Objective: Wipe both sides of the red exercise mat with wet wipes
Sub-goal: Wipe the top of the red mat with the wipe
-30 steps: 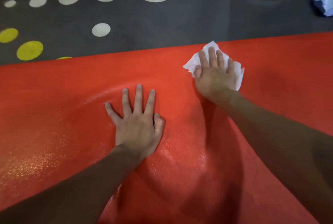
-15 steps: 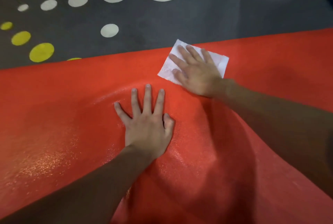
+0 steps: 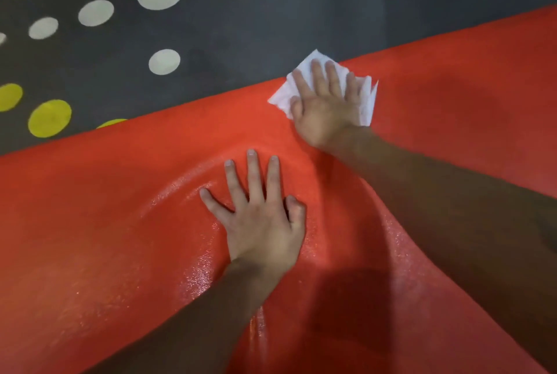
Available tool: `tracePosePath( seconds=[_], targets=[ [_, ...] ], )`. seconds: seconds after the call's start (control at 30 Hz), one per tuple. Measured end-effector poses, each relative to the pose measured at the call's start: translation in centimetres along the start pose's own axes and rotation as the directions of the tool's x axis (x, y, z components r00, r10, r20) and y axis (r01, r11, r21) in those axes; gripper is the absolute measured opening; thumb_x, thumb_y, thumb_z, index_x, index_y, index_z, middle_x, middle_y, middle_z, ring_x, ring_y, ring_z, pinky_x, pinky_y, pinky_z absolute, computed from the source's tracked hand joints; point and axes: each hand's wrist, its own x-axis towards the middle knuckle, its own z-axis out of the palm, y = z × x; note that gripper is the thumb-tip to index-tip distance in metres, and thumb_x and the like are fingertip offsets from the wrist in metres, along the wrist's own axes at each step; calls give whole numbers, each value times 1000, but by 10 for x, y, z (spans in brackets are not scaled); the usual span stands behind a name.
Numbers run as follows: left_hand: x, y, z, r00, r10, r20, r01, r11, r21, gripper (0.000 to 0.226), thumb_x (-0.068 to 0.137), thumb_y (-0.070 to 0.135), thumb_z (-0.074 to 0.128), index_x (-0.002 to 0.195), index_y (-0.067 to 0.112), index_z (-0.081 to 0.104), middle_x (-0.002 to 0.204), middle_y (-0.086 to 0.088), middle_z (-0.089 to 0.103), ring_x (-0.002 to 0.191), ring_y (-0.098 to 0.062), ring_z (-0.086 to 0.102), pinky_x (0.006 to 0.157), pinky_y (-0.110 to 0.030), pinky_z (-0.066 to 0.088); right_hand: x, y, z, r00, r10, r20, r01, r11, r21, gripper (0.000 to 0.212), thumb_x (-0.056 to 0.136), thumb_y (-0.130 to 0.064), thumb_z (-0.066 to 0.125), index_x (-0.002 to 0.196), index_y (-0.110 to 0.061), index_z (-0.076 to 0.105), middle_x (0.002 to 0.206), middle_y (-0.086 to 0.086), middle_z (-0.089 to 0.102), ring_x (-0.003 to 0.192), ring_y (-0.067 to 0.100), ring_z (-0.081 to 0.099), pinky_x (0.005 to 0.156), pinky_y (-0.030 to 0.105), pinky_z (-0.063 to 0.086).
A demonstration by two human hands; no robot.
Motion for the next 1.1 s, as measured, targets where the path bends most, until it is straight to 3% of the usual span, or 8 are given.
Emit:
tracePosePath(
  seconds=[0.17,0.33,0.43,0.5,0.67,0.8,0.97,1.1],
  targets=[
    [-1,0,-2,1000,-21,-2,21,996,-82,78,87,38,31,155,8,5,165,-1,10,151,-29,-4,111,-71,-3,-41,-11,4,931,-366,12,366,931,-1,60,98,-51,15,156,-37,14,166,-1,3,153,20,0,121,52,-1],
    [-1,-2,1,999,-6,-39,2,994,-108,79,87,37,26,155,7,-4,165,0,5,151,-27,-8,112,-69,-8,-6,-1,-3,1000,0,20,1,999,-41,60,101,-45,13,157,-29,1,166,5,-10,152,25,-12,119,55,-7],
    [-1,0,-1,998,-21,-57,16,996,-87,78,87,38,26,155,5,4,165,-2,8,151,-28,-6,112,-69,-8,-39,-21,7,940,-338,40,339,940,-40,64,97,-52,9,158,-30,2,166,5,-9,152,25,-11,120,54,-8],
    [-2,0,-1,998,-23,-60,19,997,-74,78,88,38,26,155,5,5,164,-2,9,151,-28,-5,113,-69,-7,-41,-2,4,893,-447,45,450,891,-70,70,90,-56,-1,157,-36,8,166,1,-2,153,22,-3,121,53,-4],
    [-2,0,1,997,-29,-76,22,996,-92,80,88,39,24,155,5,-1,165,0,6,151,-25,-8,113,-68,-8,-22,4,0,991,-134,11,134,991,-15,57,102,-47,12,157,-35,3,166,1,-8,152,22,-11,119,57,-7],
    [-3,1,2,996,-26,-90,19,997,-80,80,86,39,21,155,3,3,165,-2,6,152,-26,-5,113,-68,-7,-56,-7,9,914,-405,15,406,913,-41,55,103,-46,15,157,-37,5,166,-2,-6,152,20,-9,120,54,-6],
    [-4,-1,2,995,-16,-103,4,994,-109,81,83,38,18,154,2,0,165,-2,5,152,-26,-5,113,-68,-8,-39,4,0,990,-143,16,143,990,8,55,103,-45,14,156,-37,5,166,0,-7,152,22,-11,119,55,-8],
    [-6,-3,-1,996,-13,-93,-1,988,-152,77,90,35,30,154,3,0,165,-2,3,152,-24,-8,113,-66,-10,-96,-15,12,929,-369,34,370,929,-34,56,104,-46,17,157,-37,2,166,-2,-9,152,20,-11,120,53,-7]
  ],
)
